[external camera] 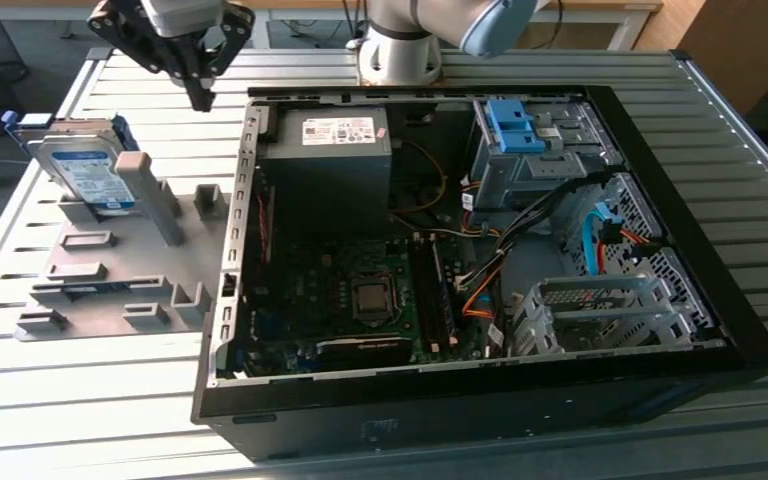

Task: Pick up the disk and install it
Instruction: 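Reach for the disk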

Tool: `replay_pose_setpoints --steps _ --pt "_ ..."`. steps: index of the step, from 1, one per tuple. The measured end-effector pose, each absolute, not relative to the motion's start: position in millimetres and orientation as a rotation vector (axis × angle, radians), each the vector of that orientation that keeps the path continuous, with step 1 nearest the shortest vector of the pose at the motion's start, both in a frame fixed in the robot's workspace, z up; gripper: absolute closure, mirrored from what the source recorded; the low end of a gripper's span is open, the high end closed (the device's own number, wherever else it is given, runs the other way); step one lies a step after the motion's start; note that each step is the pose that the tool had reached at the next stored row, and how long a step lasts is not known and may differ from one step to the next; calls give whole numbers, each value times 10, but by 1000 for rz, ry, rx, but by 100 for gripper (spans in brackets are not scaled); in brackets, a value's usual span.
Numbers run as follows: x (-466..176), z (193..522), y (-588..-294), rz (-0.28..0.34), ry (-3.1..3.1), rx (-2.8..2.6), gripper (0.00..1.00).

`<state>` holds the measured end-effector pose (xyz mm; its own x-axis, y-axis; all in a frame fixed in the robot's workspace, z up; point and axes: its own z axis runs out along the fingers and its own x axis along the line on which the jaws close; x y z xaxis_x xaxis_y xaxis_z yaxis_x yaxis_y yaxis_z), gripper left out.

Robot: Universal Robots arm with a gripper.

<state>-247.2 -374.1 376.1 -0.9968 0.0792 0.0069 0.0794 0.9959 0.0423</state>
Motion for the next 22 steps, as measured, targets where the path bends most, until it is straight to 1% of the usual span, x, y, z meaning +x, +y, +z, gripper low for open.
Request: replay_pose_setpoints --steps 22 --pt "-3350 3686 -3559 -67 -3133 -125 89"
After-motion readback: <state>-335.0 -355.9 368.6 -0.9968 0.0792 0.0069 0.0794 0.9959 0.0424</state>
